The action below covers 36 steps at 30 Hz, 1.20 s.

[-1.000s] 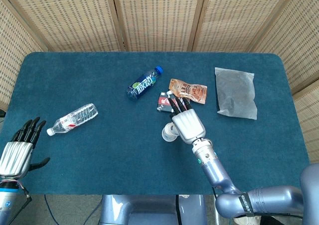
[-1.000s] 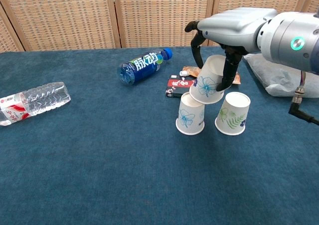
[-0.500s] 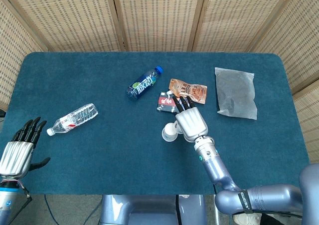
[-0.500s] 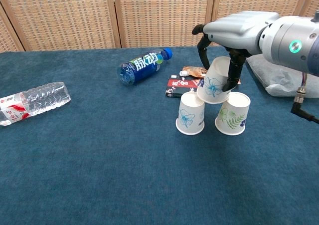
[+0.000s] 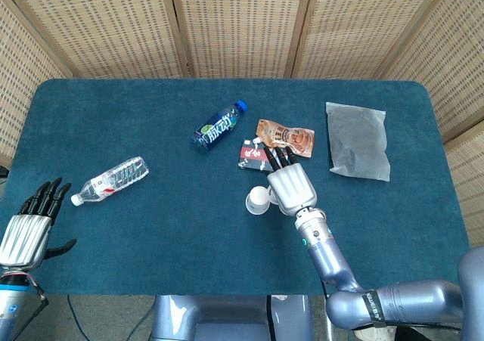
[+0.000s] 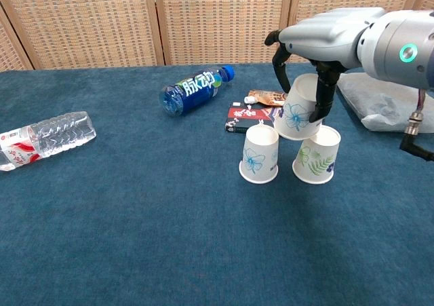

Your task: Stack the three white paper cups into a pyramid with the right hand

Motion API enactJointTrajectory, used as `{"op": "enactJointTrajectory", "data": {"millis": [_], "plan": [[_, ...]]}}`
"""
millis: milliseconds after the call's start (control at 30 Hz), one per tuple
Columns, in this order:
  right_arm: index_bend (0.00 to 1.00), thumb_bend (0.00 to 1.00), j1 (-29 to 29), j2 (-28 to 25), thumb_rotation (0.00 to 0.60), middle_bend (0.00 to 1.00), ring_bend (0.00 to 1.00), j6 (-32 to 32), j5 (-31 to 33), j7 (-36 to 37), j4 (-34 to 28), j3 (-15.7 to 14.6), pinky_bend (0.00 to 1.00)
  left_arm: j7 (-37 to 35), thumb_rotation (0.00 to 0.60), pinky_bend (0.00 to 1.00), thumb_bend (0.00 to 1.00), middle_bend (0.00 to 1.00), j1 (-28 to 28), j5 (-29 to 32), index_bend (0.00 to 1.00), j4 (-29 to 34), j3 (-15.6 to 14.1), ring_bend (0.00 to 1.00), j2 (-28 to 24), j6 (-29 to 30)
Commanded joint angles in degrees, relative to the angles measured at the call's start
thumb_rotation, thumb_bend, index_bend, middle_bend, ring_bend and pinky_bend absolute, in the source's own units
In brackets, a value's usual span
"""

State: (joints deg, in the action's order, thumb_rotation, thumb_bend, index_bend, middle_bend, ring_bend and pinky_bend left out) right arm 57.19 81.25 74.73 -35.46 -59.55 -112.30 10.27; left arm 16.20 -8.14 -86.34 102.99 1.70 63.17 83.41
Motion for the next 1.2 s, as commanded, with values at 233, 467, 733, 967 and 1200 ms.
{"op": "enactJointTrajectory", "data": {"millis": [233, 467, 733, 967, 1200], "plan": [[0.53, 0.15, 0.45, 1.05, 0.600, 0.00, 0.00, -0.41, 0.58, 0.01, 0.98, -0.32, 0.13, 0.06, 0.600, 0.18, 0.14, 0.00, 0.02, 0.06, 0.03, 0.03, 0.02, 0.00, -0.05, -0.10], [0.40, 0.15, 0.79, 1.28, 0.600, 0.00, 0.00, -0.55, 1.80, -0.56, 1.12, -0.54, 0.10, -0.15, 0.600, 0.18, 0.14, 0.00, 0.04, 0.12, 0.04, 0.00, 0.11, 0.00, -0.09, -0.06], [0.26, 0.15, 1.48, 0.82, 0.600, 0.00, 0.00, 1.63, 2.63, -2.74, -0.84, -0.34, 0.09, -0.09, 0.600, 0.18, 0.14, 0.00, 0.04, 0.18, 0.04, 0.06, 0.05, 0.00, -0.12, -0.26], [0.20, 0.15, 1.18, -0.52, 0.600, 0.00, 0.00, 3.76, 3.14, -4.12, -3.03, -0.79, 0.08, -0.29, 0.600, 0.18, 0.14, 0.00, 0.06, 0.26, 0.04, 0.00, 0.15, 0.00, -0.16, -0.21], [0.15, 0.15, -3.05, -6.41, 0.600, 0.00, 0.00, 6.95, -1.43, -0.61, -7.79, -3.25, 0.08, -0.66, 0.600, 0.17, 0.14, 0.00, 0.06, 0.32, 0.04, -0.19, 0.29, 0.00, -0.08, -0.13]]}}
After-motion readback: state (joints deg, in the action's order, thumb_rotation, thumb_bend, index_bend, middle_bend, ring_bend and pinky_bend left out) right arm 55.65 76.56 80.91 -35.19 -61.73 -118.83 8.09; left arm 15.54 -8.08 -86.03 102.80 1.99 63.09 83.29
